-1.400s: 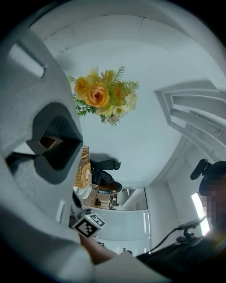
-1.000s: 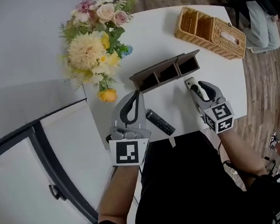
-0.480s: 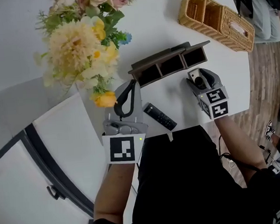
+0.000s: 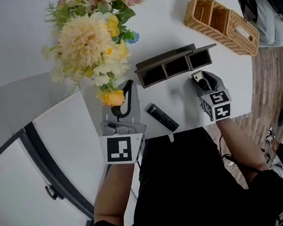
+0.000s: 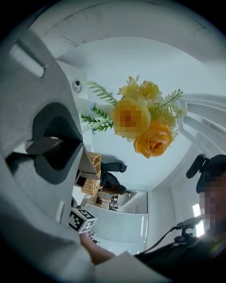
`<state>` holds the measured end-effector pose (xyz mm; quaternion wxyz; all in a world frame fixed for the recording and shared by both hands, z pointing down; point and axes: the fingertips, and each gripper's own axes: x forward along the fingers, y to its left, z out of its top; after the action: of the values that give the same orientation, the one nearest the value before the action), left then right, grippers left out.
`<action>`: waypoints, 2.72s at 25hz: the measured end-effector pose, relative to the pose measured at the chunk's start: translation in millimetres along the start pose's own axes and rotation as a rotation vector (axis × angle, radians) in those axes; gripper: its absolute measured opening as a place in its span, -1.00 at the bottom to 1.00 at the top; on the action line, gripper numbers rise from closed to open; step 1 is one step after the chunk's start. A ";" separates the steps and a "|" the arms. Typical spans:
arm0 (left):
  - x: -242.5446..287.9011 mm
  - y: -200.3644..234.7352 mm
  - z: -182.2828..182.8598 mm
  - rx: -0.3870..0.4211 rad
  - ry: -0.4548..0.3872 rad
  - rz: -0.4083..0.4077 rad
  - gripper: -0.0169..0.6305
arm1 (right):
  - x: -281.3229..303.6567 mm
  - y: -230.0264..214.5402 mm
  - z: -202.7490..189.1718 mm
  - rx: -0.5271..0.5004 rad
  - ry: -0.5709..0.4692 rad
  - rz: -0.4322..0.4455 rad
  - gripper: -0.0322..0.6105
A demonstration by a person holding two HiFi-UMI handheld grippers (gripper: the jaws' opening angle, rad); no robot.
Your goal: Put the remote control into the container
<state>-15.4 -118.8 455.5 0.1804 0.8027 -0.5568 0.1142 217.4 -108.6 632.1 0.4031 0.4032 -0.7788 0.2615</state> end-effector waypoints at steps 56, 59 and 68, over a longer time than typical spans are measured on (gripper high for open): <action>-47.7 -77.9 158.2 0.181 -0.262 -0.083 -0.95 | -191.7 -1.4 199.6 -0.065 -0.626 -0.038 -0.25; -43.6 -78.3 168.1 0.176 -0.284 -0.086 -0.95 | -192.3 0.8 210.3 -0.068 -0.639 -0.032 -0.25; -33.2 -77.5 181.9 0.178 -0.295 -0.083 -0.95 | -195.7 4.8 239.6 -0.066 -0.686 -0.026 -0.25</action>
<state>42.1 -141.9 264.8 0.0293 0.8458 -0.5315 0.0365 182.0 -199.9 338.6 0.1337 0.4643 -0.8718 0.0802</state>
